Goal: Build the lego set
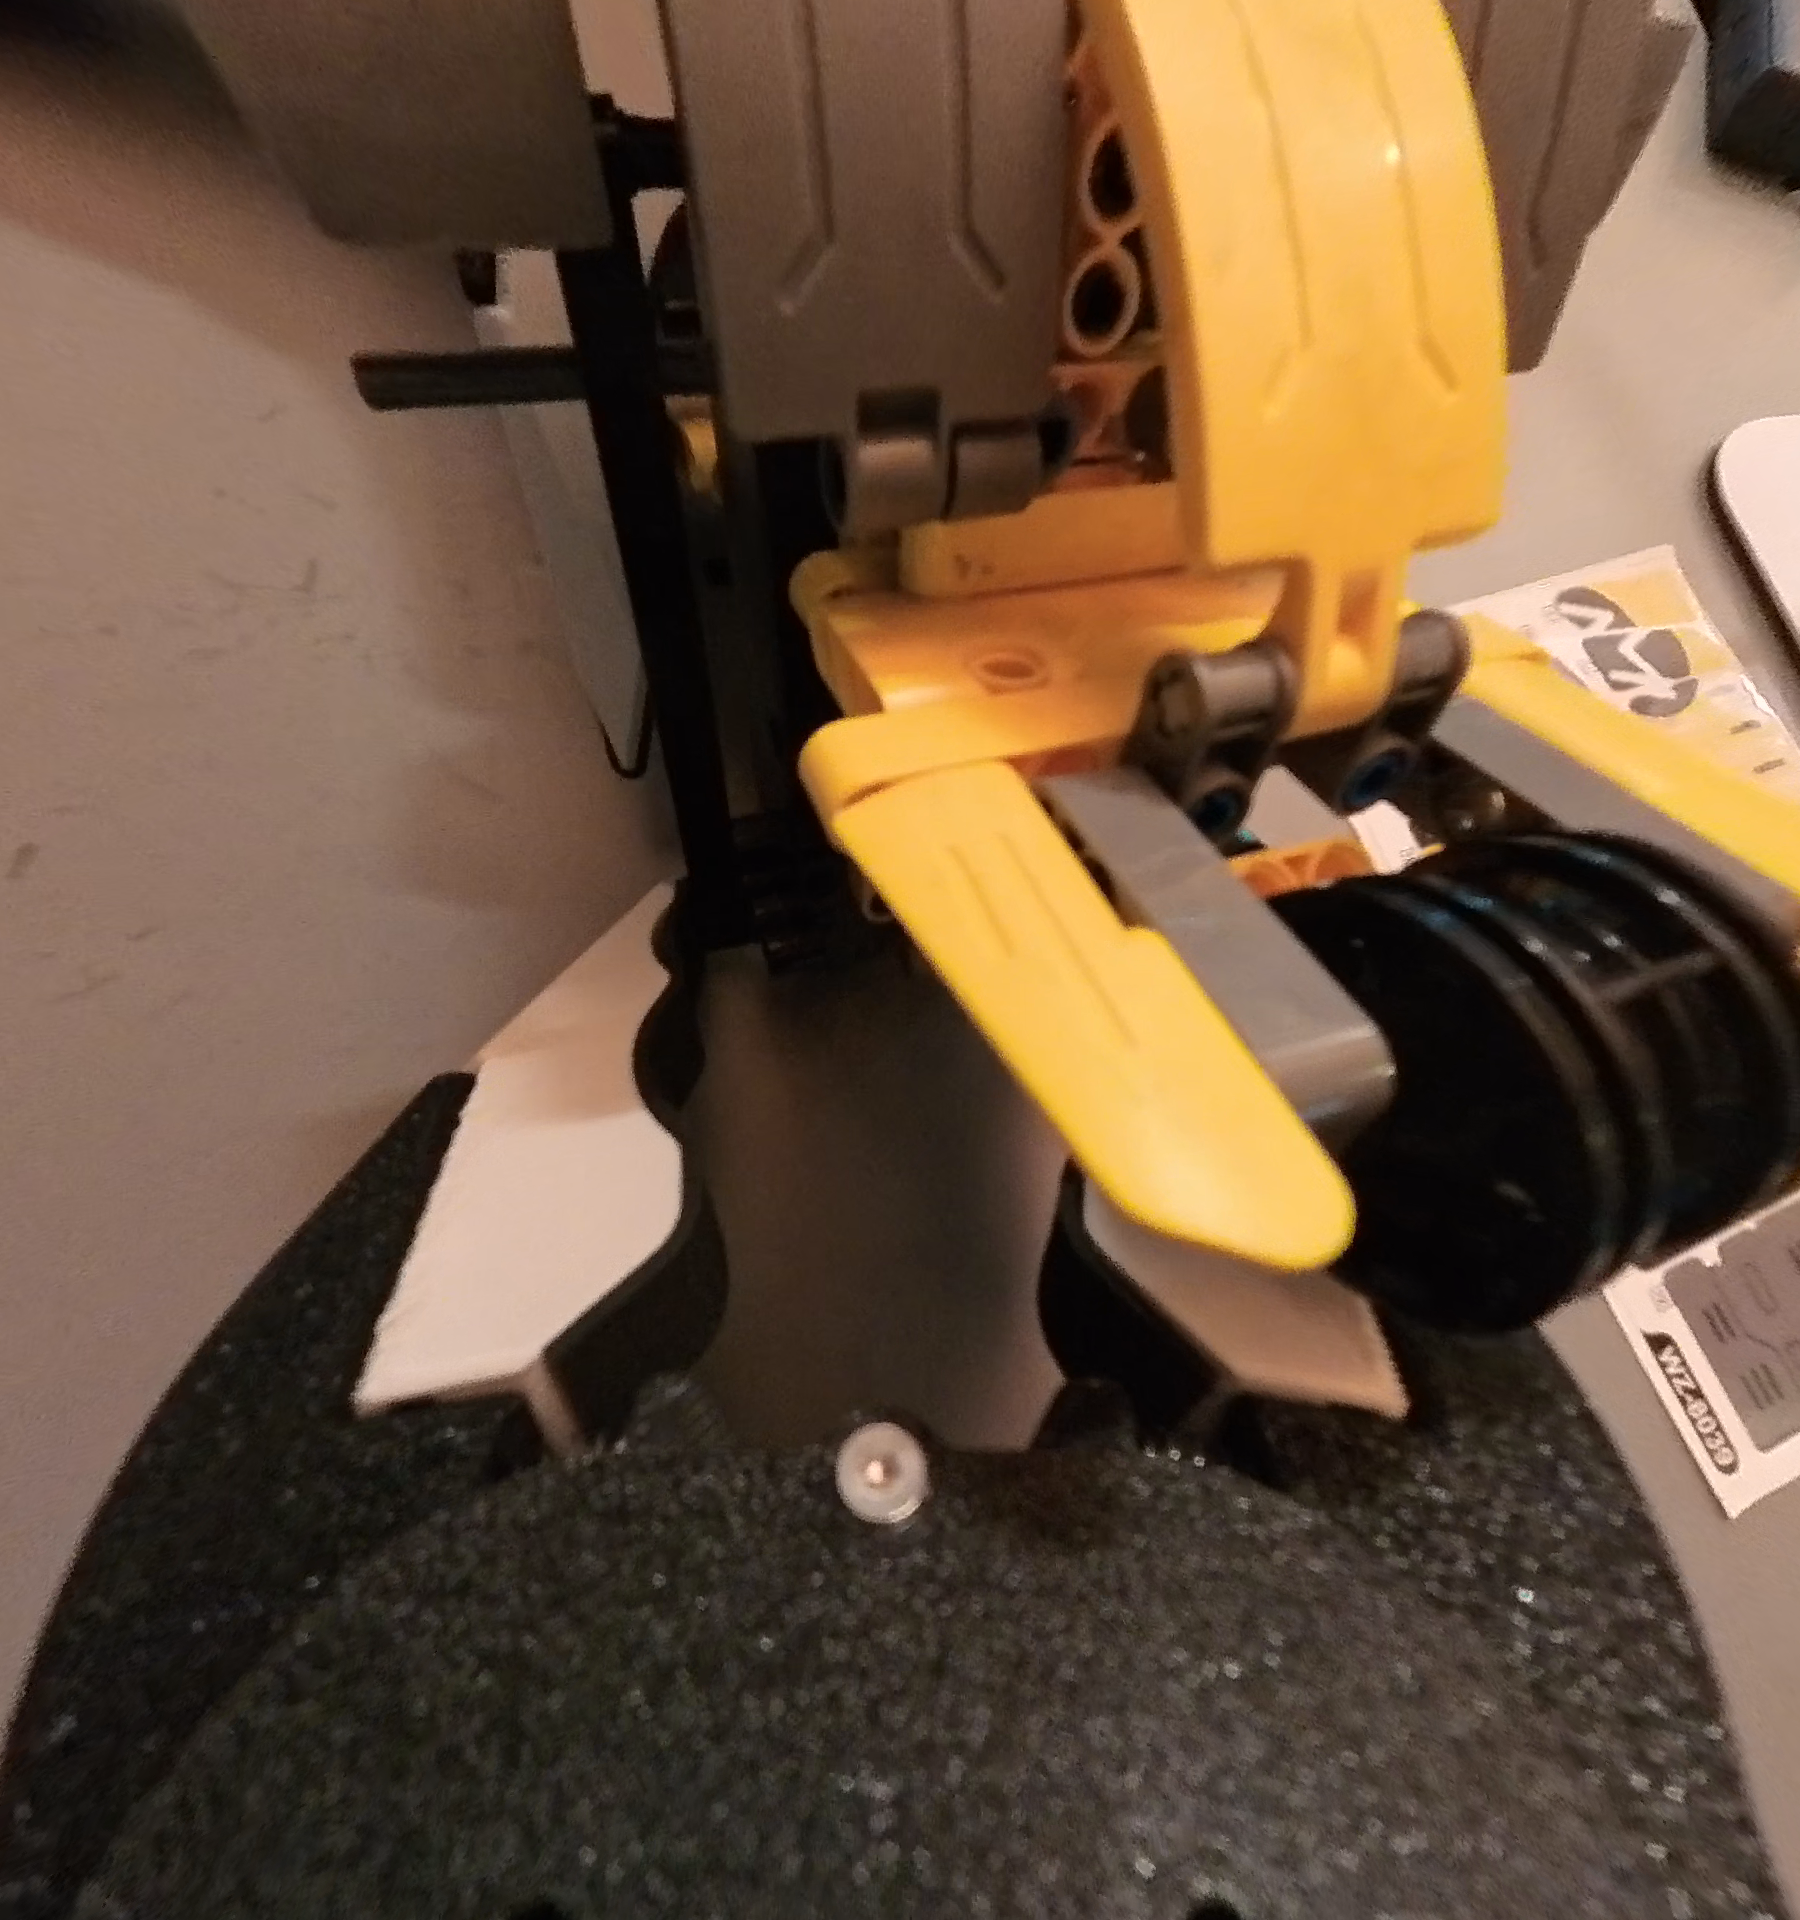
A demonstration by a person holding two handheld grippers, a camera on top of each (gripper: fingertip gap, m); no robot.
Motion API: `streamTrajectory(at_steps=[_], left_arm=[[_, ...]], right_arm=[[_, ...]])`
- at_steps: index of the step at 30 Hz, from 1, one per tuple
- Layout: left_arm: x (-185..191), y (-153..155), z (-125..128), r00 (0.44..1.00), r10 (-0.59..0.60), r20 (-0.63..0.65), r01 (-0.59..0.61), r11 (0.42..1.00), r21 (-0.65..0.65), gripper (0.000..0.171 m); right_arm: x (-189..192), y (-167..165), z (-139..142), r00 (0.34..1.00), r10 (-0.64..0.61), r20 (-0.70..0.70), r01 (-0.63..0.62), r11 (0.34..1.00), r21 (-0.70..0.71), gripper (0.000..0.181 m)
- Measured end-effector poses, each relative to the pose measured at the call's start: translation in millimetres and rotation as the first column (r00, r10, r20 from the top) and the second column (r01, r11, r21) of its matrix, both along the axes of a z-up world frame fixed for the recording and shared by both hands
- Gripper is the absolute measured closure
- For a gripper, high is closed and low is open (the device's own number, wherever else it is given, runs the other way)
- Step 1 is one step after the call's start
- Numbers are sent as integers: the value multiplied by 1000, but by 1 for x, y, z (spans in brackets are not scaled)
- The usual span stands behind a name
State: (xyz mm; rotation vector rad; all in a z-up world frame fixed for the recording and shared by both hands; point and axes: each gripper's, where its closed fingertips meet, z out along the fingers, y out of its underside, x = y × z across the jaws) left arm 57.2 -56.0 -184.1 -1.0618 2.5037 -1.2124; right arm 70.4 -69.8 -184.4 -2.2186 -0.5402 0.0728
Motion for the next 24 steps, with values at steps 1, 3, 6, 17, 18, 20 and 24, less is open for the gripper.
streamTrajectory(at_steps=[1,3,6,17,18,20,24], left_arm=[[0,0,1,1000,0,0,0,1000,-4,91],[1,0,2,1000,4,2,-4,1000,-11,92],[2,0,7,1000,9,20,-8,1000,-19,92],[-1,1,44,984,68,165,-50,992,-112,61],[0,2,54,976,93,195,-65,987,-148,59],[3,5,72,956,150,253,-94,971,-219,61],[6,6,84,945,189,267,-105,949,-297,75]], right_arm=[[0,0,0,1000,-1,1,1,1000,1,113],[0,0,0,1000,-4,-4,4,1000,-2,112],[1,-1,-2,1000,-10,-18,10,1000,-17,113],[1,0,-3,996,-28,-90,23,998,-55,112],[1,-1,-3,994,-30,-101,24,998,-59,112],[1,0,-3,993,-32,-114,25,998,-65,113],[1,0,-3,991,-41,-128,32,997,-72,113]])
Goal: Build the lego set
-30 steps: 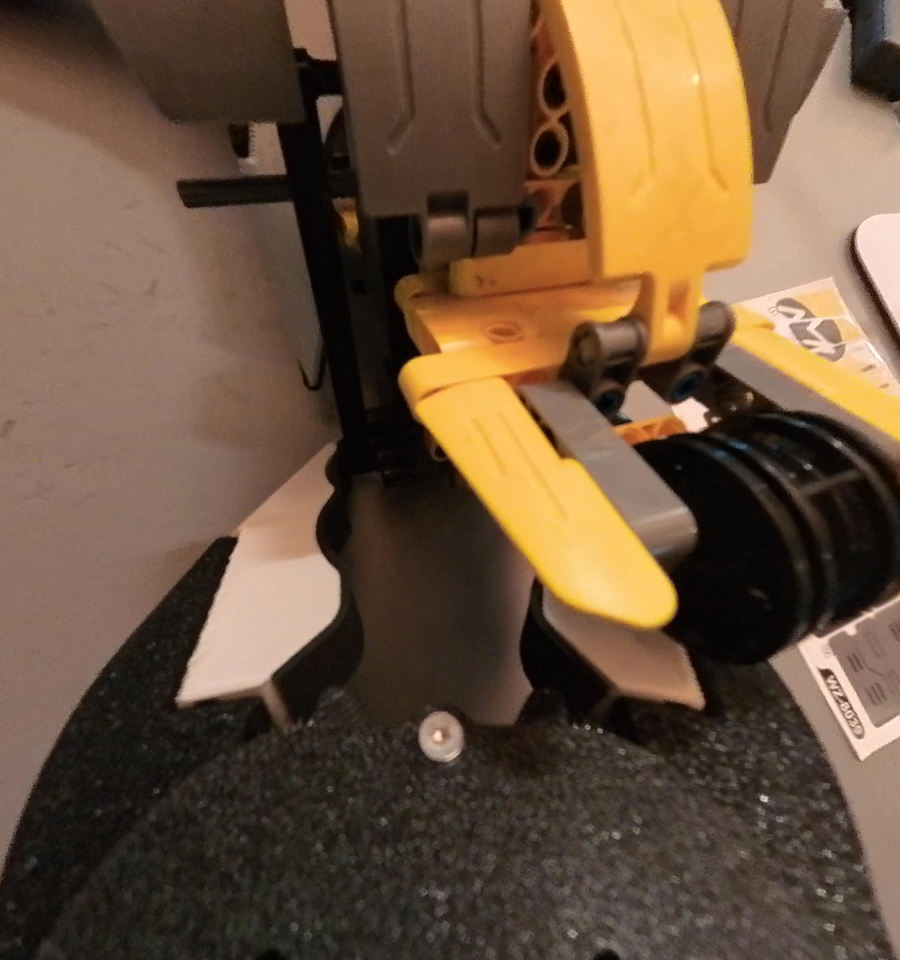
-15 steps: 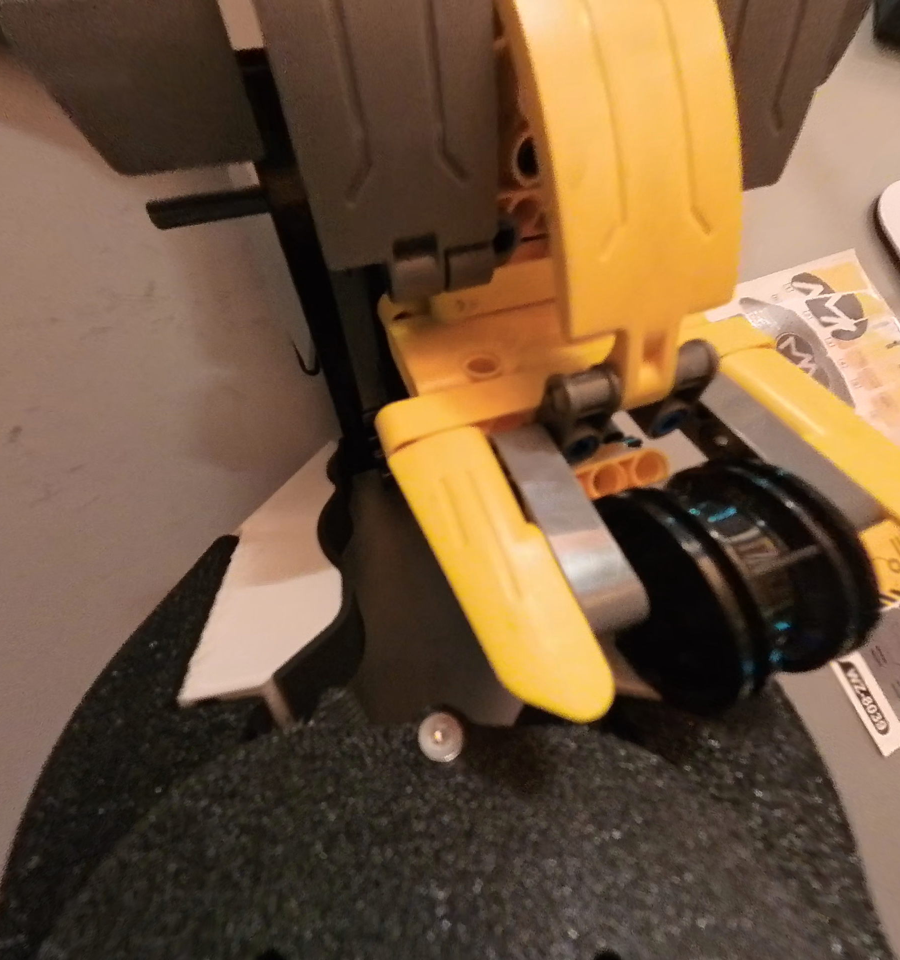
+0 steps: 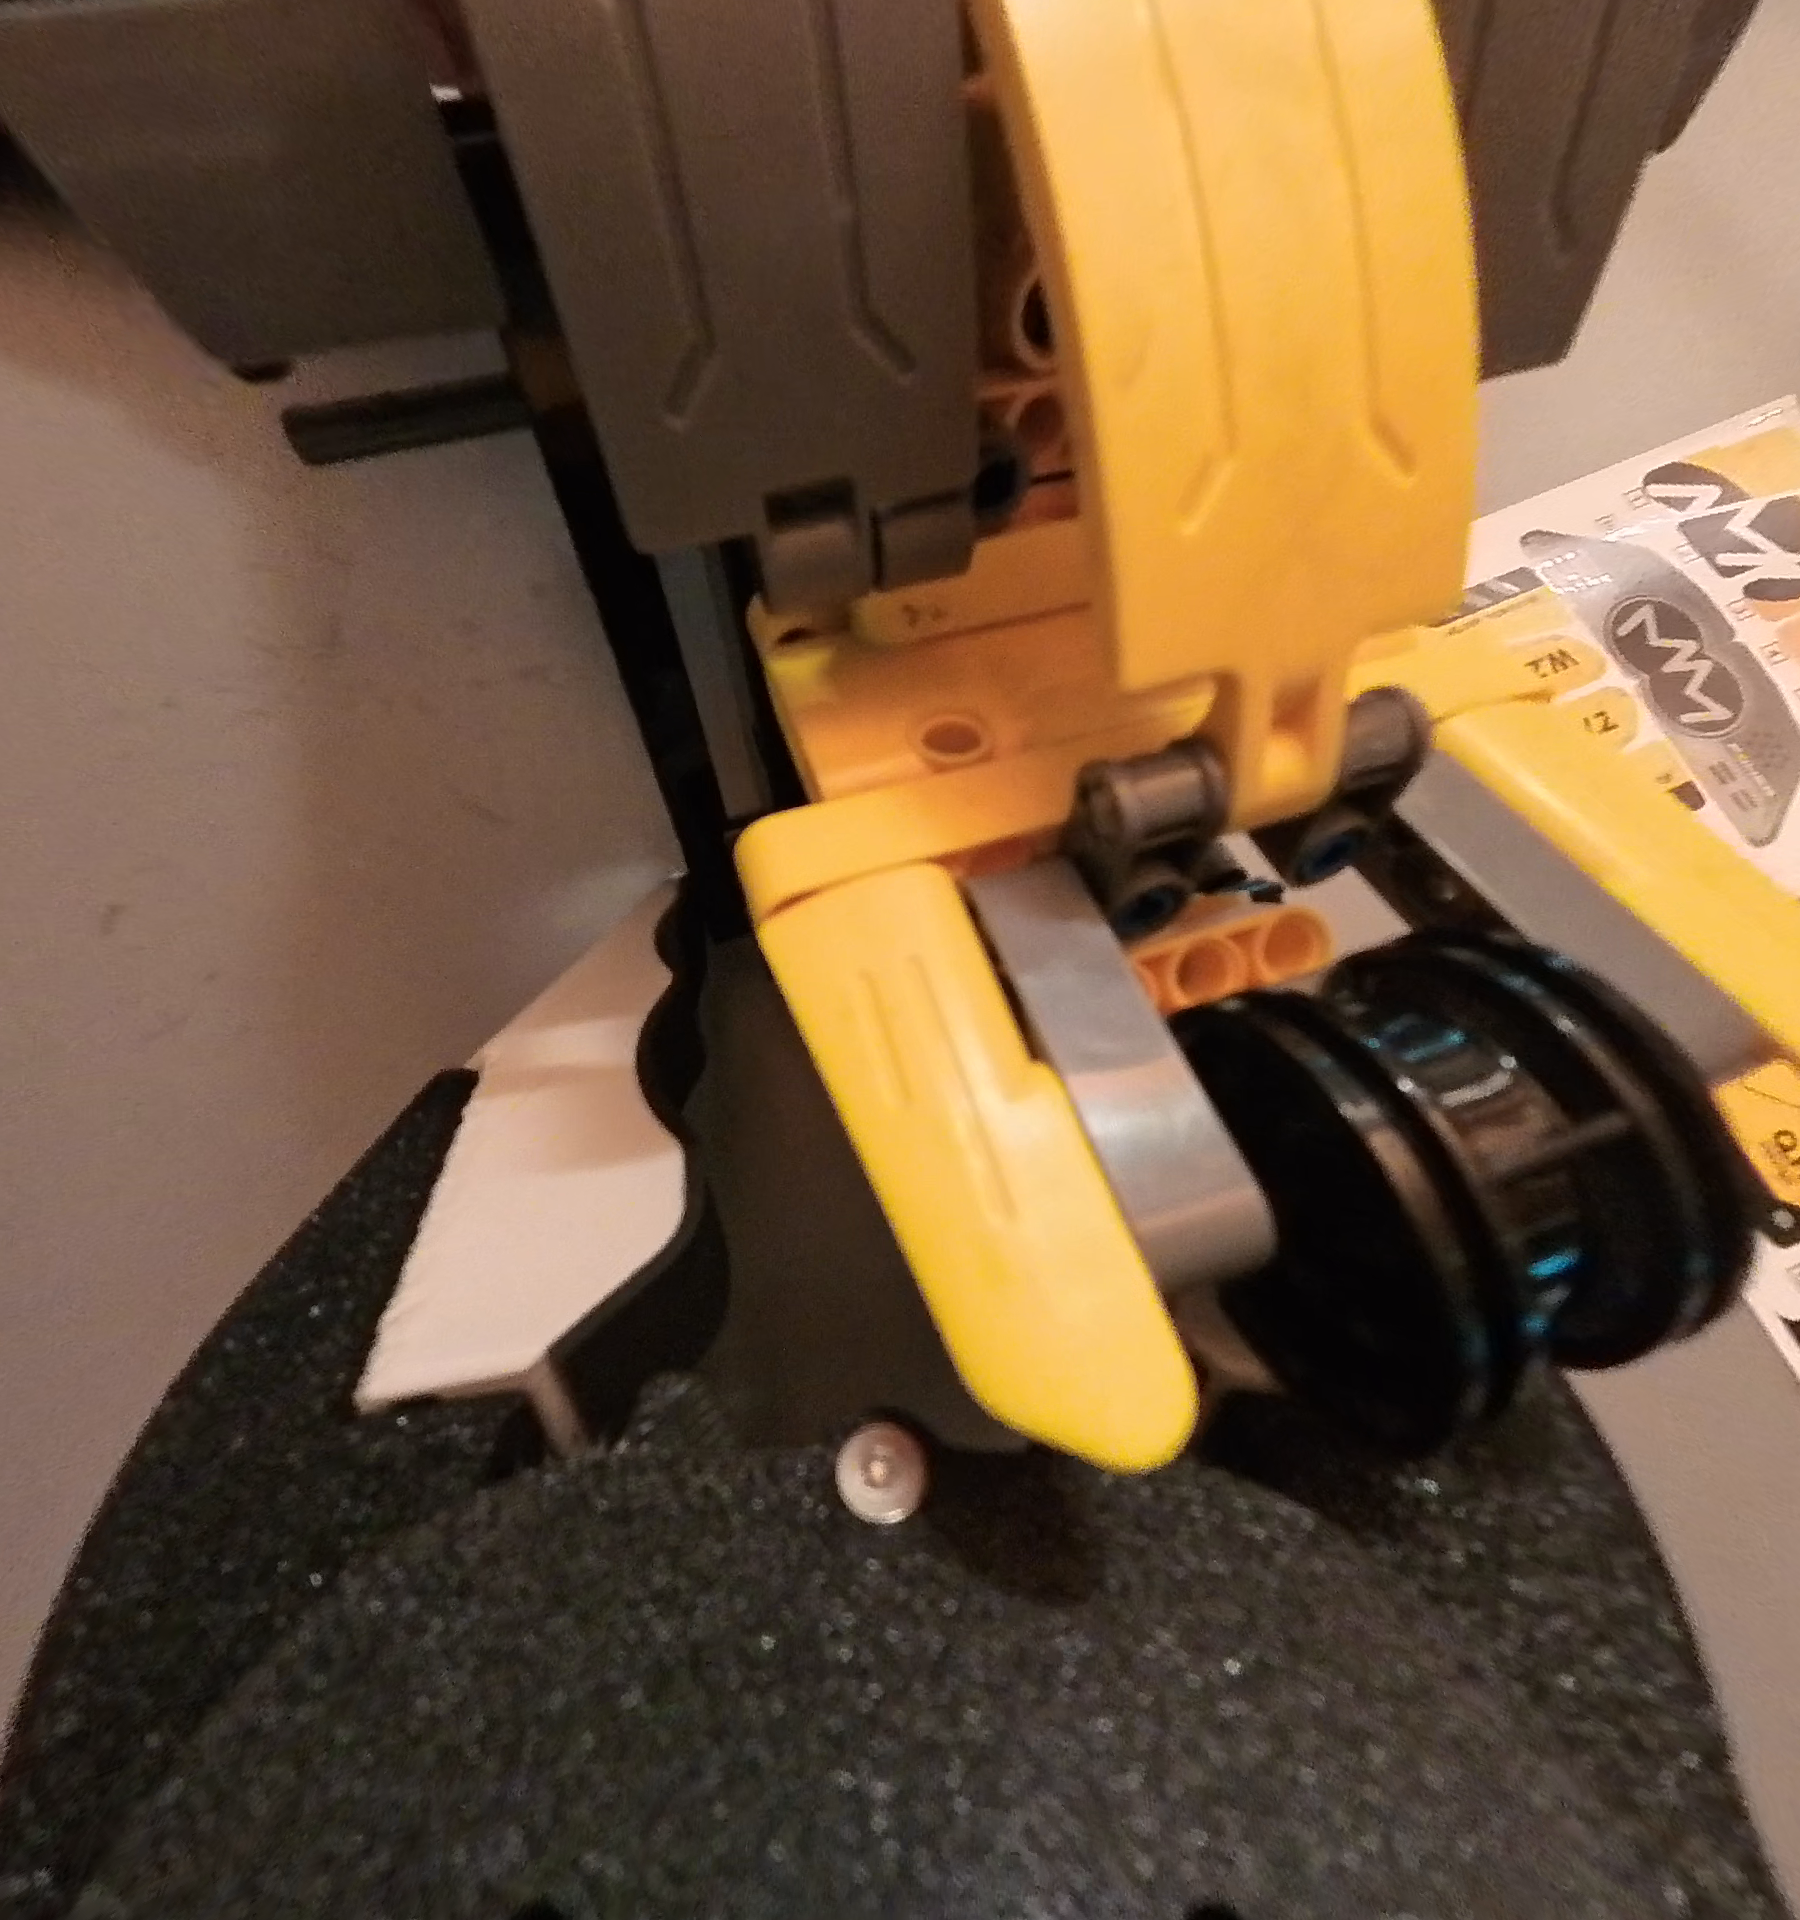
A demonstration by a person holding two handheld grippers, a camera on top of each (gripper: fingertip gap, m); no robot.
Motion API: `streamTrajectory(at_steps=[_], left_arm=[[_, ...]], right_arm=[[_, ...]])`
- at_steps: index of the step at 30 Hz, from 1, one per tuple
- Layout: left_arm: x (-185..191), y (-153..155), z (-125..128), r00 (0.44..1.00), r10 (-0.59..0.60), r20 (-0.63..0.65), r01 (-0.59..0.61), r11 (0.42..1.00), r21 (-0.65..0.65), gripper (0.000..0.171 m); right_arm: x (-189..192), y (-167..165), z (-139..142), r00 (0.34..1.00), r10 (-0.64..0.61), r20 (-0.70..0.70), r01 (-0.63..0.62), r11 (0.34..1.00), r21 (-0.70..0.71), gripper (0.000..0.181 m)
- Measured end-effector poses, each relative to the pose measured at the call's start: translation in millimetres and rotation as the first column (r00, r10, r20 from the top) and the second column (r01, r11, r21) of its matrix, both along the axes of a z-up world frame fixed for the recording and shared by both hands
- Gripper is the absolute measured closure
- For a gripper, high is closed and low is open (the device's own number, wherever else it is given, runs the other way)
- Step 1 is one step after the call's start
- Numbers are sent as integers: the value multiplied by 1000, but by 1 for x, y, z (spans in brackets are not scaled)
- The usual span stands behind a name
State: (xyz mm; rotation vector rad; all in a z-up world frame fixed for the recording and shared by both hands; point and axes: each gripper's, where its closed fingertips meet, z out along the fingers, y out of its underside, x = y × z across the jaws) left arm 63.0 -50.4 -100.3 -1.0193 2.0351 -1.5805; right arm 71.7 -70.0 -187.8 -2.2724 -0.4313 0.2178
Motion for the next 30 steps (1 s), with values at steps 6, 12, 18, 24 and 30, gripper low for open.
streamTrajectory(at_steps=[6,12,18,24,30], left_arm=[[-3,-3,-1,999,-46,-2,46,998,-44,90],[-1,-1,1,999,-49,14,50,995,-84,96],[2,-2,5,997,-13,73,20,996,-88,98],[4,-1,4,993,9,116,-2,998,-65,98],[5,-1,5,992,21,128,-14,999,-52,99]], right_arm=[[0,0,0,1000,0,-6,0,1000,-4,114],[0,0,-1,1000,1,-9,-1,1000,-7,114],[0,0,-1,1000,-5,-14,5,1000,-10,114],[0,0,-1,1000,-7,-16,7,1000,-13,113],[0,0,-1,1000,-8,-23,8,1000,-16,114]])
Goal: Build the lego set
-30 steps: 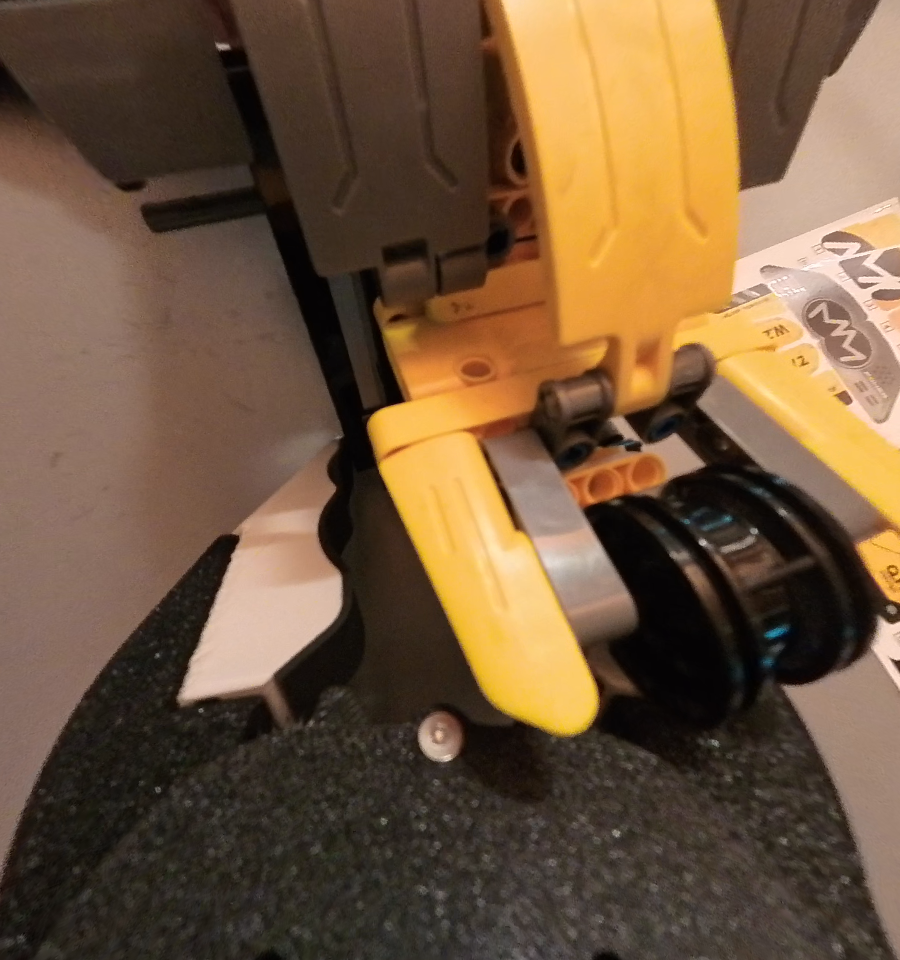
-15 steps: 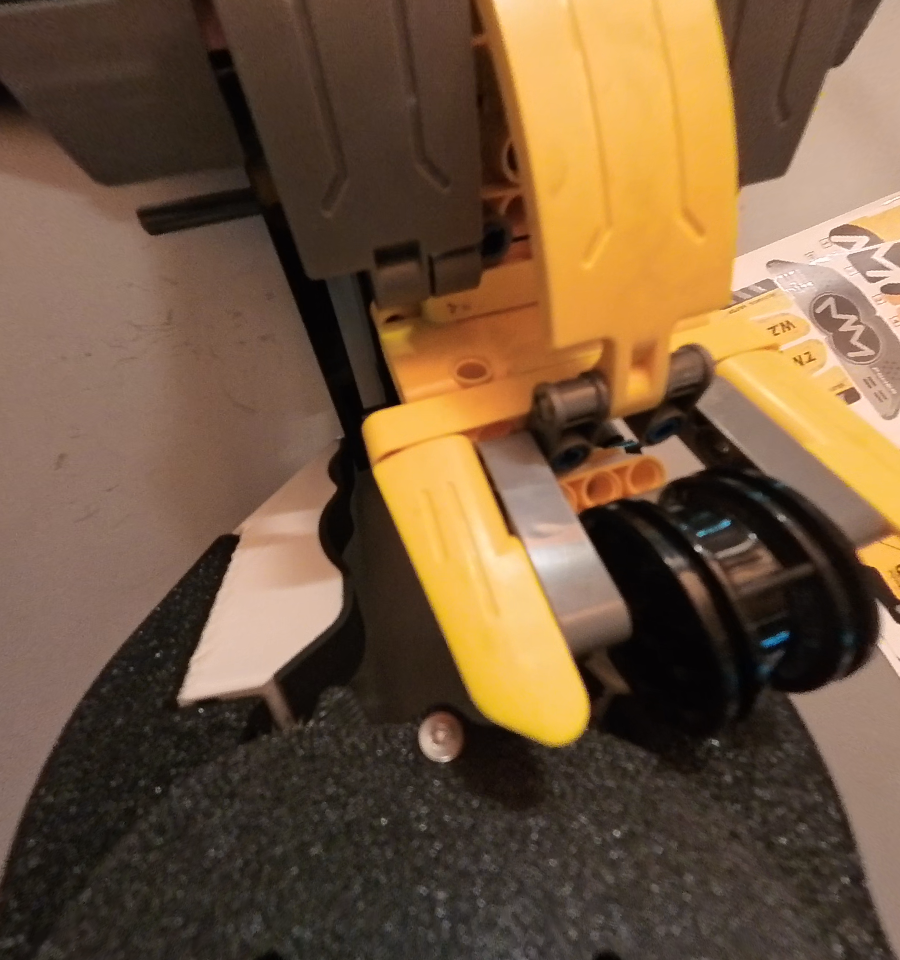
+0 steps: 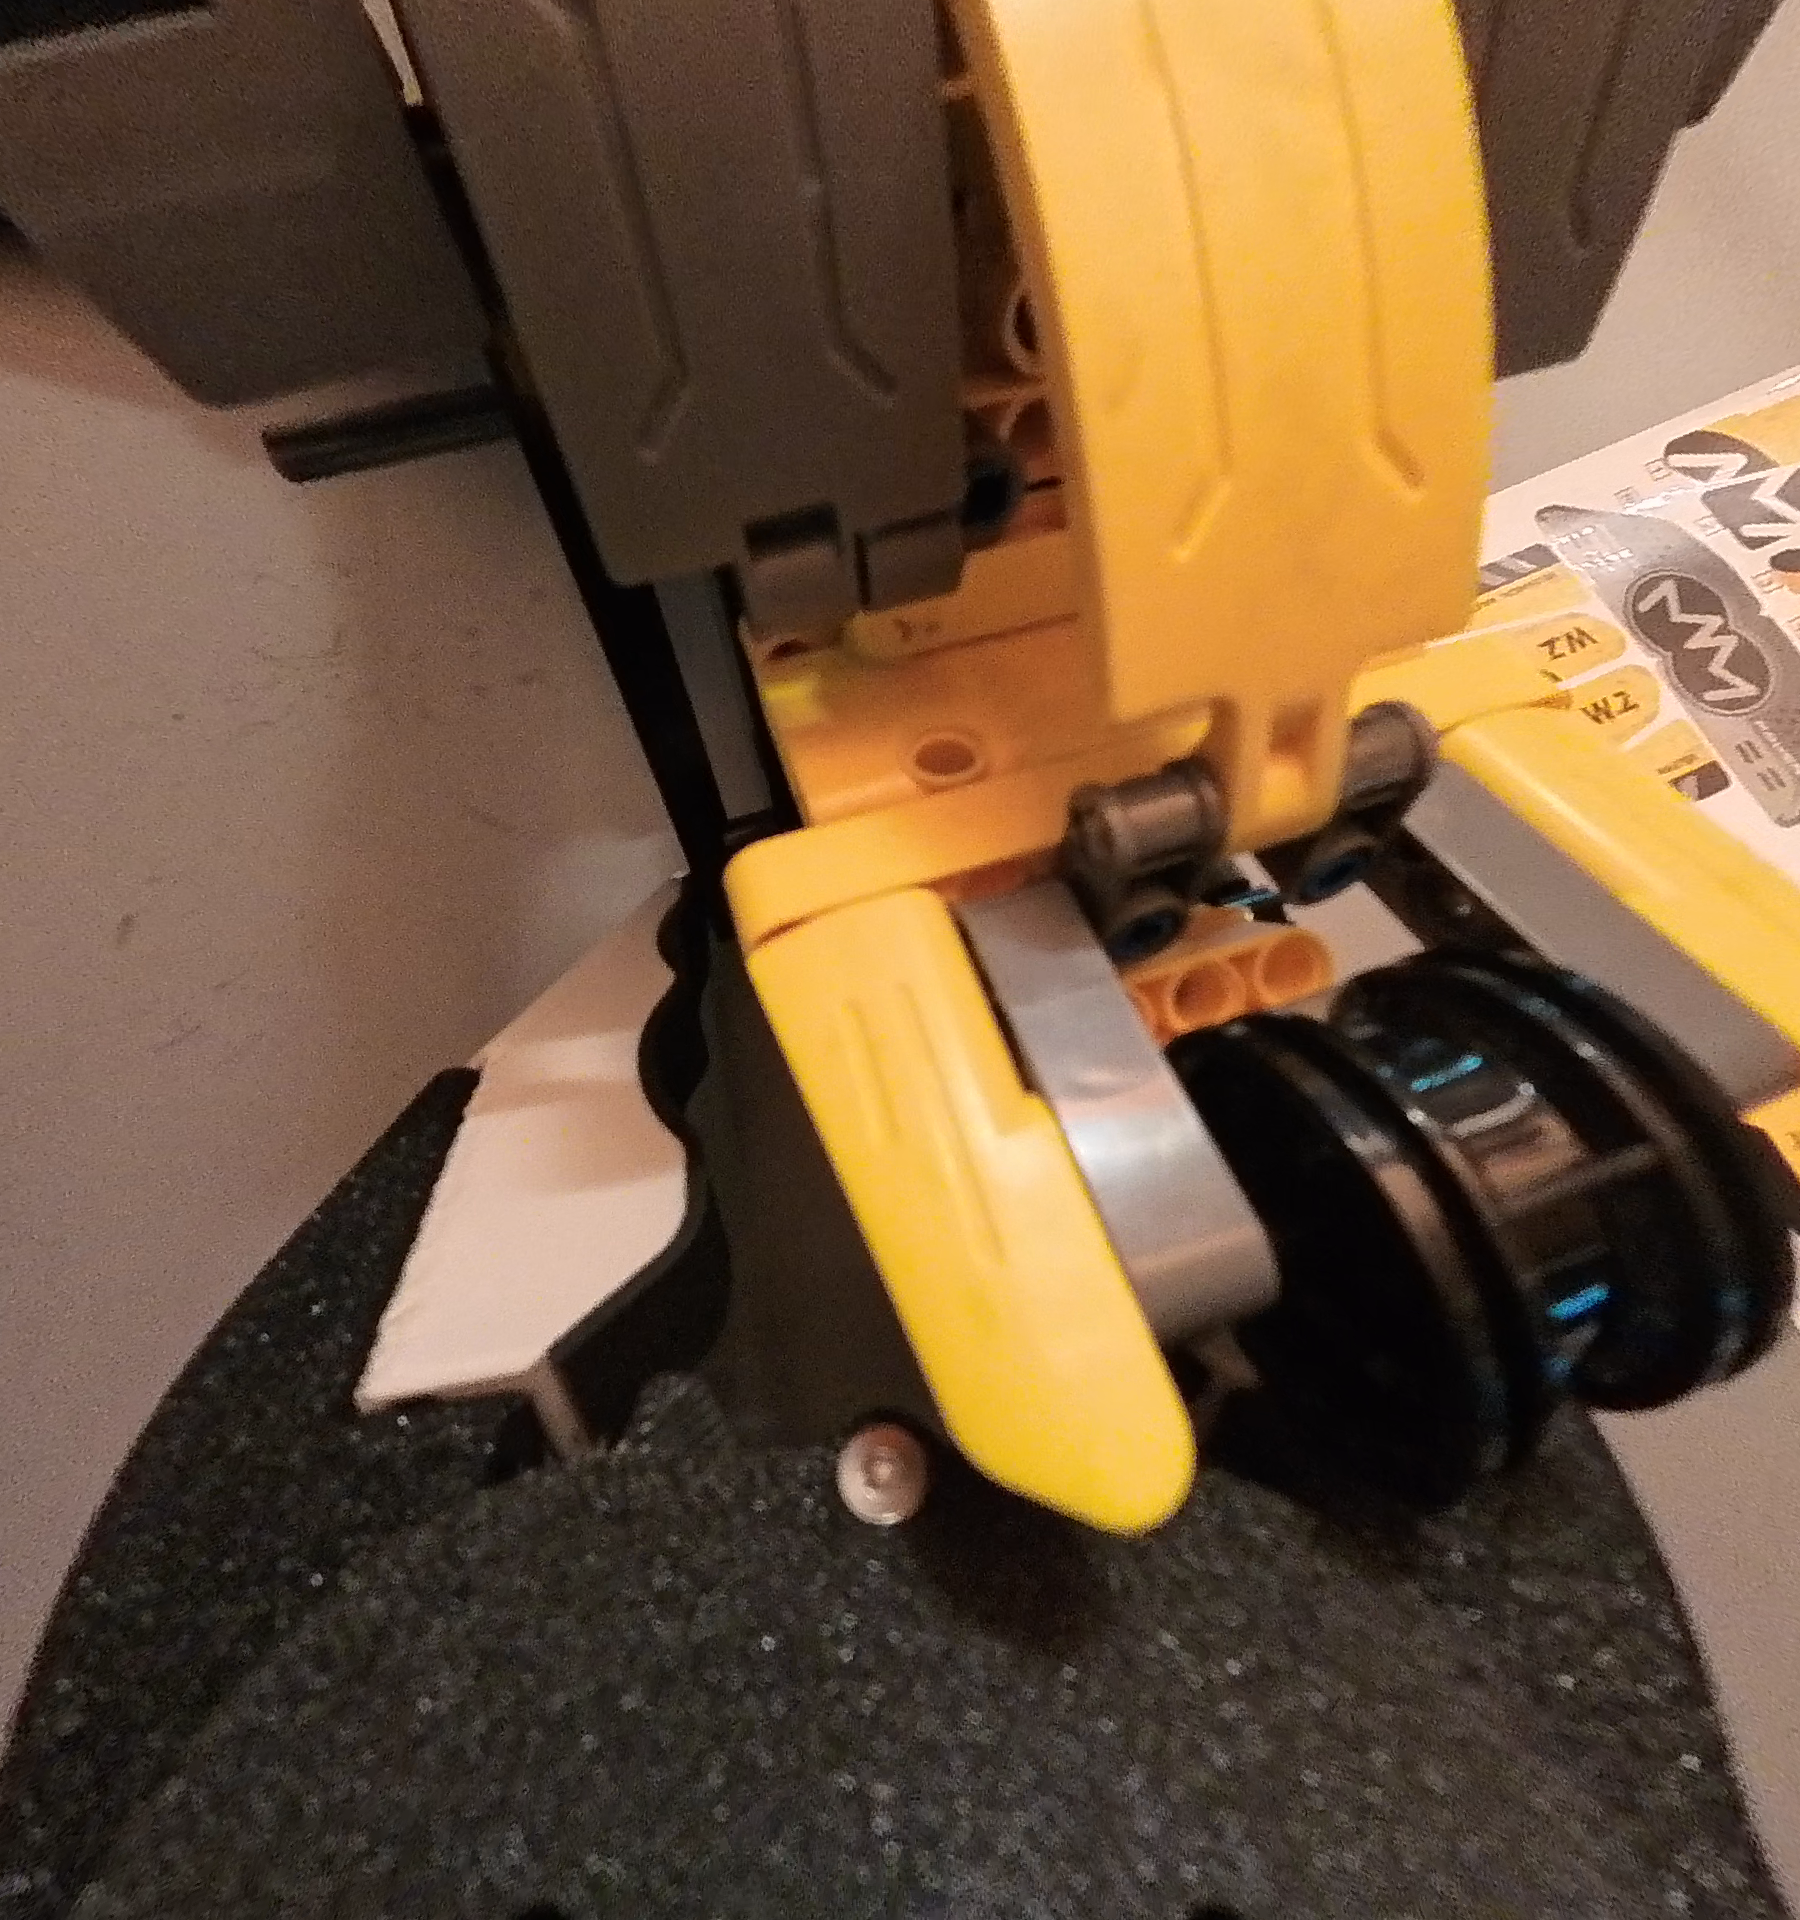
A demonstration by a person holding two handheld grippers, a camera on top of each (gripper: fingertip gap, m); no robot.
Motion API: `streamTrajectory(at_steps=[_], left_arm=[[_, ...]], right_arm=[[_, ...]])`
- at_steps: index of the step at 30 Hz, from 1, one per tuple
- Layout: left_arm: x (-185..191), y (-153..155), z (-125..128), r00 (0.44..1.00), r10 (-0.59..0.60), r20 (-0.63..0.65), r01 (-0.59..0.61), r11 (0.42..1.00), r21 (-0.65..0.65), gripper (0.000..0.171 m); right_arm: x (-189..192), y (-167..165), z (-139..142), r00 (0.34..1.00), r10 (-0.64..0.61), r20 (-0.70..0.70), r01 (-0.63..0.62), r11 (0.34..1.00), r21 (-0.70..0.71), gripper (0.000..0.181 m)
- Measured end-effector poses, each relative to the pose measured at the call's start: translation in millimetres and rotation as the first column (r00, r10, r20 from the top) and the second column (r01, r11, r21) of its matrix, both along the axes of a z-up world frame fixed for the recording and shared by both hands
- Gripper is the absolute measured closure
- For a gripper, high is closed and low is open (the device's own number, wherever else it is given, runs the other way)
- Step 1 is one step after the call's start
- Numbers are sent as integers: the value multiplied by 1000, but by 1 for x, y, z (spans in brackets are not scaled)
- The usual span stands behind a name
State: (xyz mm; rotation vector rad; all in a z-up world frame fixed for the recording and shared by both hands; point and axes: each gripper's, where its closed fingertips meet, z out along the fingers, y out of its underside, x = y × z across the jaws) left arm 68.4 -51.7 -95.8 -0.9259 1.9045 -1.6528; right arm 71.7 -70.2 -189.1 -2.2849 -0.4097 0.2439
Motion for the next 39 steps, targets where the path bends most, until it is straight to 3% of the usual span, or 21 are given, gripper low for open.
streamTrajectory(at_steps=[39], left_arm=[[3,0,-2,998,30,-55,-32,999,-27,98]], right_arm=[[4,1,0,1000,-20,-13,19,1000,-5,120]])
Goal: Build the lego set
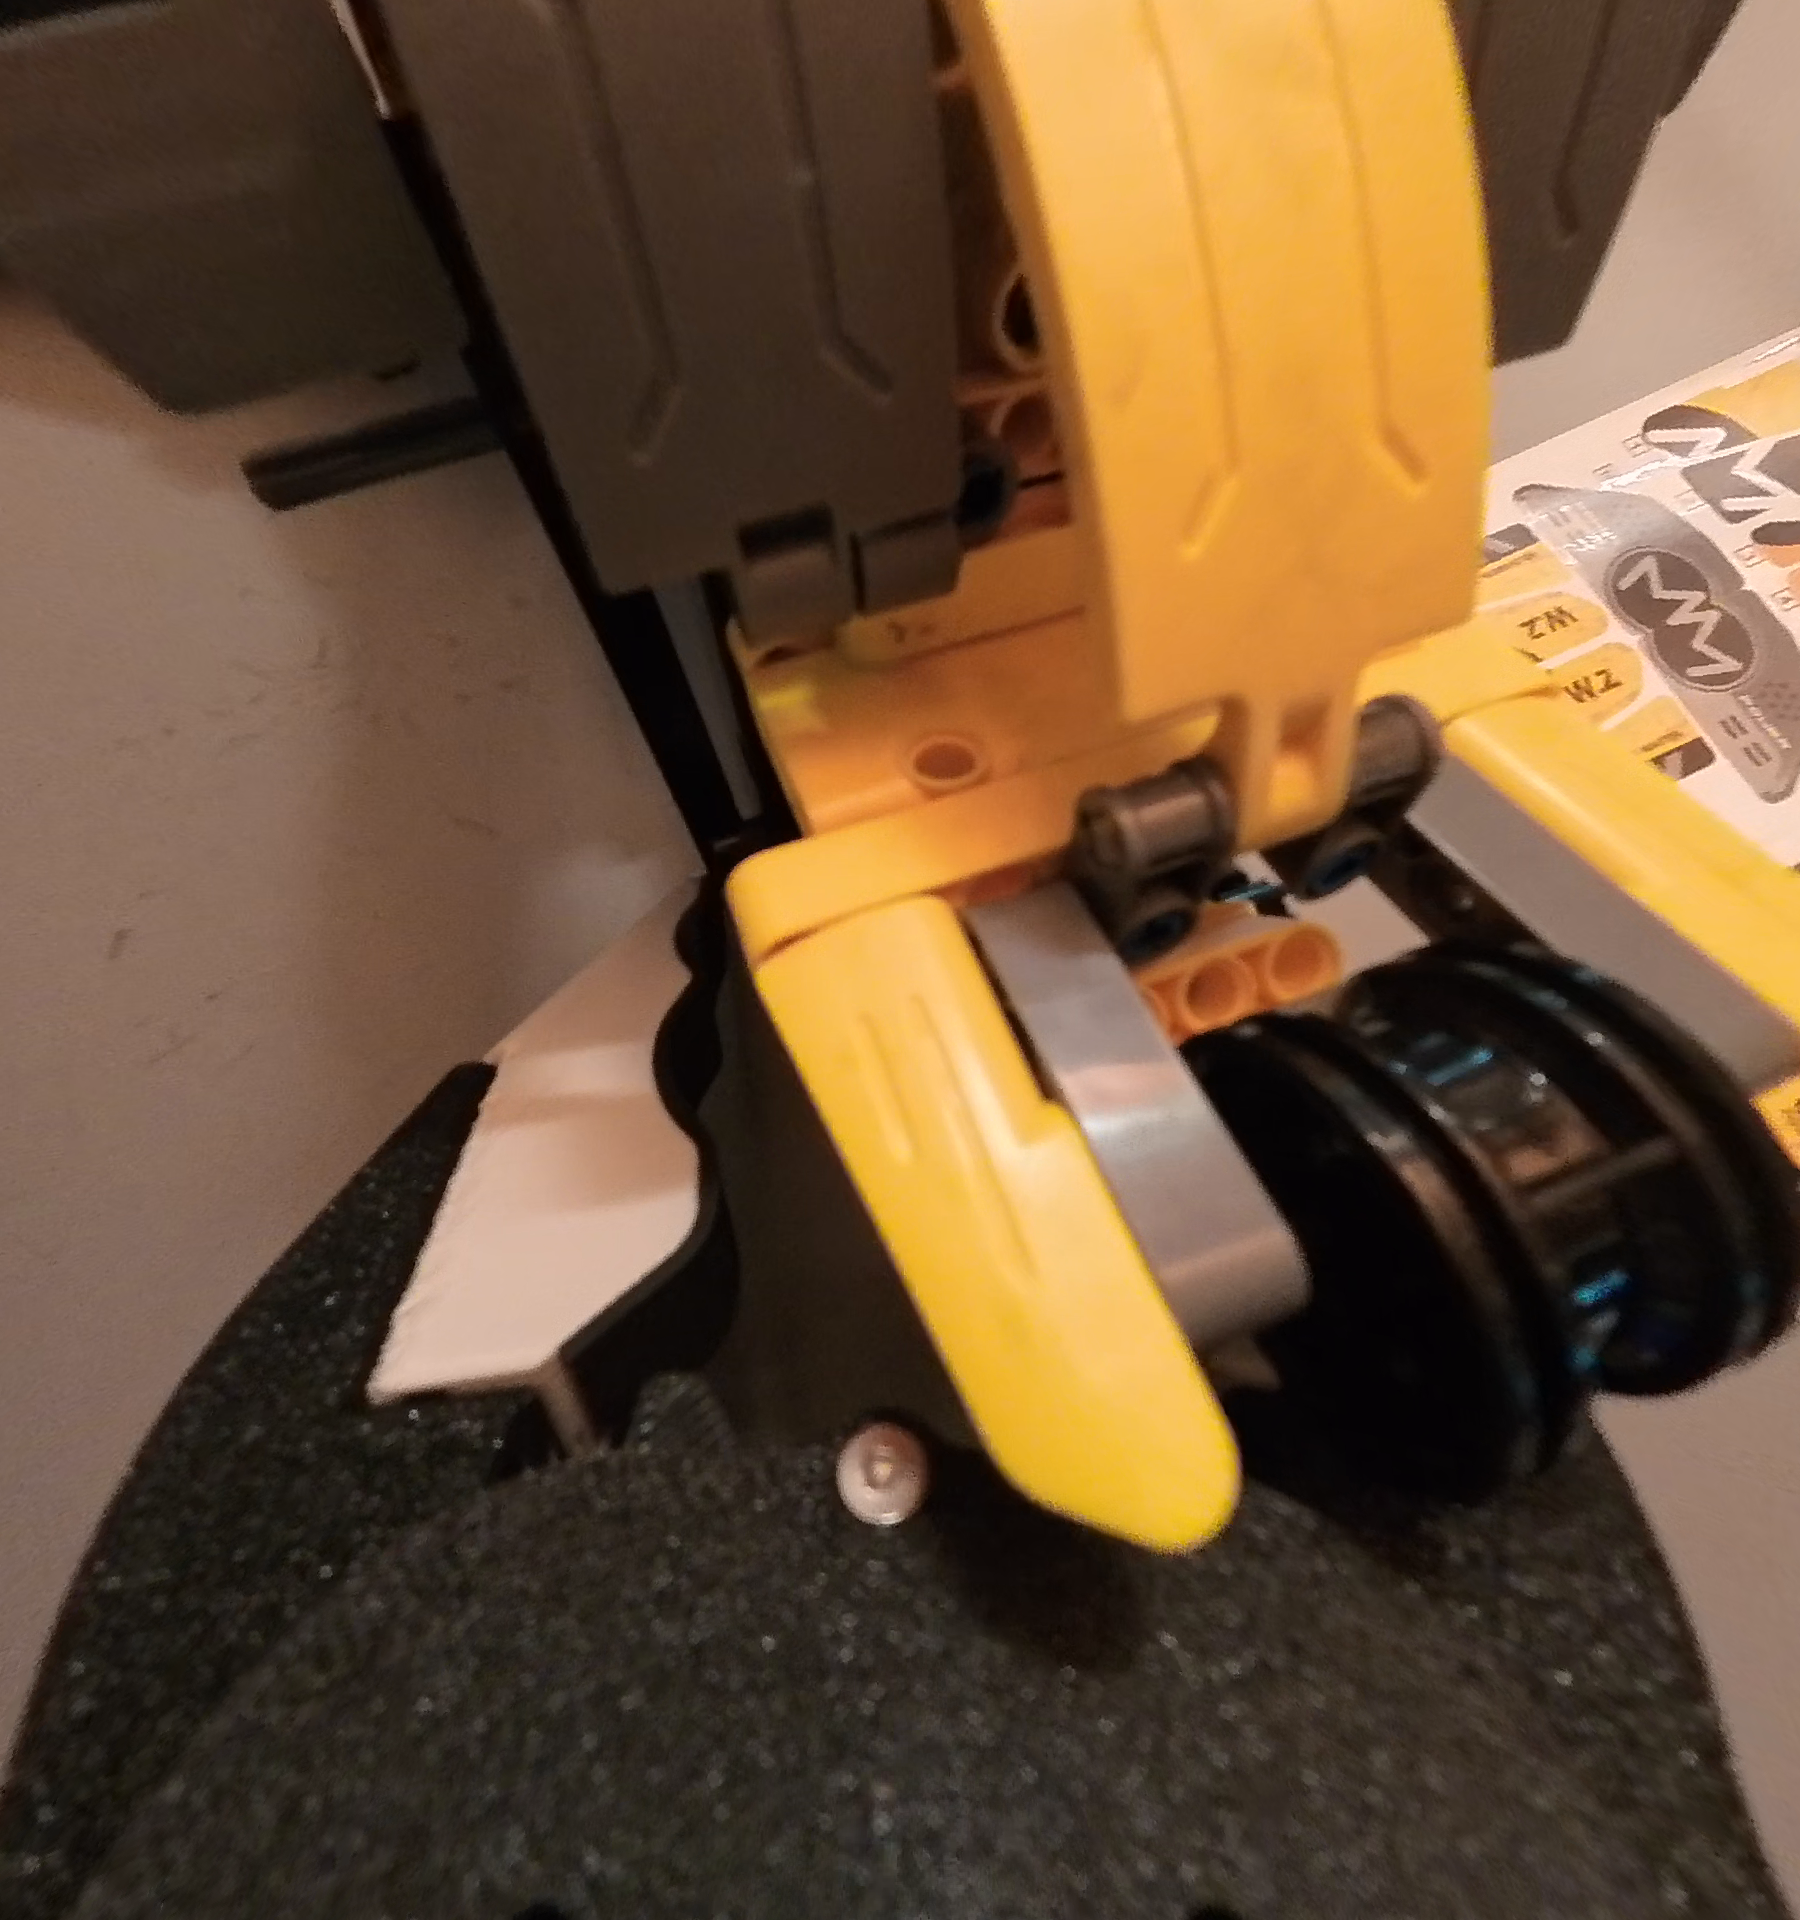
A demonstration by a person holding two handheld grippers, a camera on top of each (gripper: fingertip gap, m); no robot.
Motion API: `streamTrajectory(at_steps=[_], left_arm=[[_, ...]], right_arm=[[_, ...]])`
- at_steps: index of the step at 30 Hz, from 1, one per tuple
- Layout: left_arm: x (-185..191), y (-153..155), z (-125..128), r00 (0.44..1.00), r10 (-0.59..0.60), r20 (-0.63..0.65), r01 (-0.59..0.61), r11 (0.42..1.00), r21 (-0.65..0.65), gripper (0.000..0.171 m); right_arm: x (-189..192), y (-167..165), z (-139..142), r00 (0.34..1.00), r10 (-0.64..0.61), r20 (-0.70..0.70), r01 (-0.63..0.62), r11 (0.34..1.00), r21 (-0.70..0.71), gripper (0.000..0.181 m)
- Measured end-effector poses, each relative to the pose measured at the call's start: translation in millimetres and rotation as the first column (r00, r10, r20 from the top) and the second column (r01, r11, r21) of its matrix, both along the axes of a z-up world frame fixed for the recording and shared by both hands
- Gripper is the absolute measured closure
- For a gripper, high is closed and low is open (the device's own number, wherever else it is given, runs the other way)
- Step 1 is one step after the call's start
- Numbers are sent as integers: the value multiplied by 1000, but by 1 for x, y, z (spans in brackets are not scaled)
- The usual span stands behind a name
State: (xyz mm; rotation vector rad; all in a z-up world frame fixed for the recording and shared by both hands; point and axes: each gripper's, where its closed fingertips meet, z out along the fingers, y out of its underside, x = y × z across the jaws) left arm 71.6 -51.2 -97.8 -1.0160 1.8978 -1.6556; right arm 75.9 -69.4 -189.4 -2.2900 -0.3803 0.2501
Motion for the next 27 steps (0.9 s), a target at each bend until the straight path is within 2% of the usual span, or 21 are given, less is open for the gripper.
streamTrajectory(at_steps=[9,14,17,24,27], left_arm=[[-4,-3,-2,1000,-8,0,8,998,65,95],[-4,-3,-1,1000,-29,4,29,999,15,94],[-5,-1,-10,999,-41,14,40,996,85,93],[-6,-2,-8,998,-52,23,50,997,64,96],[-5,0,-8,999,-48,16,47,998,47,97]], right_arm=[[1,-1,-1,1000,-1,28,1,1000,1,117],[2,-2,-1,999,-10,39,9,1000,8,116],[2,-1,0,999,-13,49,12,1000,14,116],[3,-5,-3,998,-25,57,25,1000,2,116],[11,-15,3,997,-57,51,56,998,23,105]])
